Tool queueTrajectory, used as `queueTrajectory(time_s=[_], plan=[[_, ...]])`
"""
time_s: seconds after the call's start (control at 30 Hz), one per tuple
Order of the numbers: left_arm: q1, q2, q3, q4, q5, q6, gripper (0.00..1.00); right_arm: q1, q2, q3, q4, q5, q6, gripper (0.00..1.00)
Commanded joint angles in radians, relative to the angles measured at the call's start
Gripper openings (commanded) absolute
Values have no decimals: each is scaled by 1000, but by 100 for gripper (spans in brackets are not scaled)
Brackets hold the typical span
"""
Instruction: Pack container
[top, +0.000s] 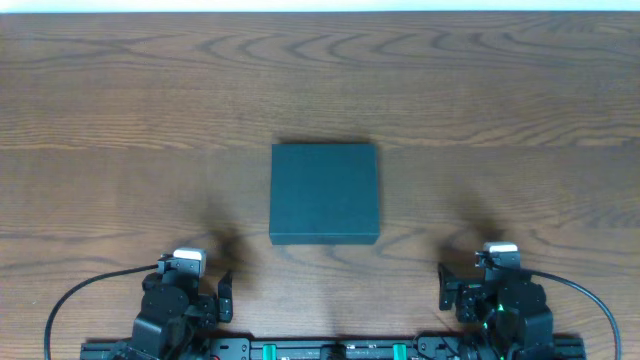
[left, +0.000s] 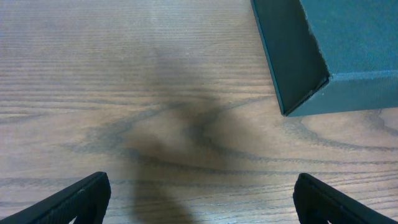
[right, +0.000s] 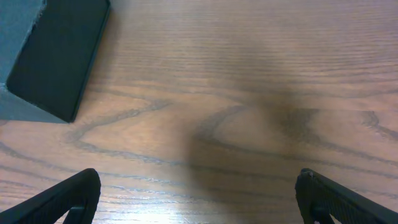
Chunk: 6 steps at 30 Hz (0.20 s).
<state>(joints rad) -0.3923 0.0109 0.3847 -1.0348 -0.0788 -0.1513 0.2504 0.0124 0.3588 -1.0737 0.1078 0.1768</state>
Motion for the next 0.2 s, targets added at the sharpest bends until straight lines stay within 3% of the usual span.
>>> queueTrajectory(time_s=[0.0, 0.17], plan=[[6, -7, -37, -41, -9, -2, 95, -10, -6, -1, -3, -4, -10, 99], [6, -7, -37, -41, -9, -2, 95, -10, -6, -1, -3, -4, -10, 99]])
